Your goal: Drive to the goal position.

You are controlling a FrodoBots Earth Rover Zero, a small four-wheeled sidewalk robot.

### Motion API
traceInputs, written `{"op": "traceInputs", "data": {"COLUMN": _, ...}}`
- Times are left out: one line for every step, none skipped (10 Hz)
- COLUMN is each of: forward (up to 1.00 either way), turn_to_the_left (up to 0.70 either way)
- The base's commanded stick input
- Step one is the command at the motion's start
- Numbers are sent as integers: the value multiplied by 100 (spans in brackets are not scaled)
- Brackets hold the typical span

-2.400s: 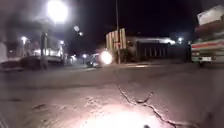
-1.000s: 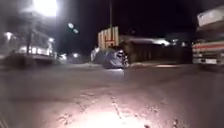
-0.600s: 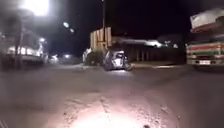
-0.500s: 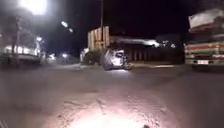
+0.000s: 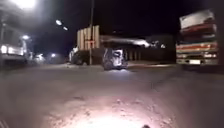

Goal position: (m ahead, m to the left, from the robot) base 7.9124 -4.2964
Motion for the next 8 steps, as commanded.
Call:
{"op": "traceInputs", "data": {"forward": 70, "turn_to_the_left": -16}}
{"op": "traceInputs", "data": {"forward": 70, "turn_to_the_left": -34}}
{"op": "traceInputs", "data": {"forward": 70, "turn_to_the_left": -35}}
{"op": "traceInputs", "data": {"forward": 70, "turn_to_the_left": -30}}
{"op": "traceInputs", "data": {"forward": 70, "turn_to_the_left": 0}}
{"op": "traceInputs", "data": {"forward": 70, "turn_to_the_left": 0}}
{"op": "traceInputs", "data": {"forward": 70, "turn_to_the_left": 0}}
{"op": "traceInputs", "data": {"forward": 70, "turn_to_the_left": 0}}
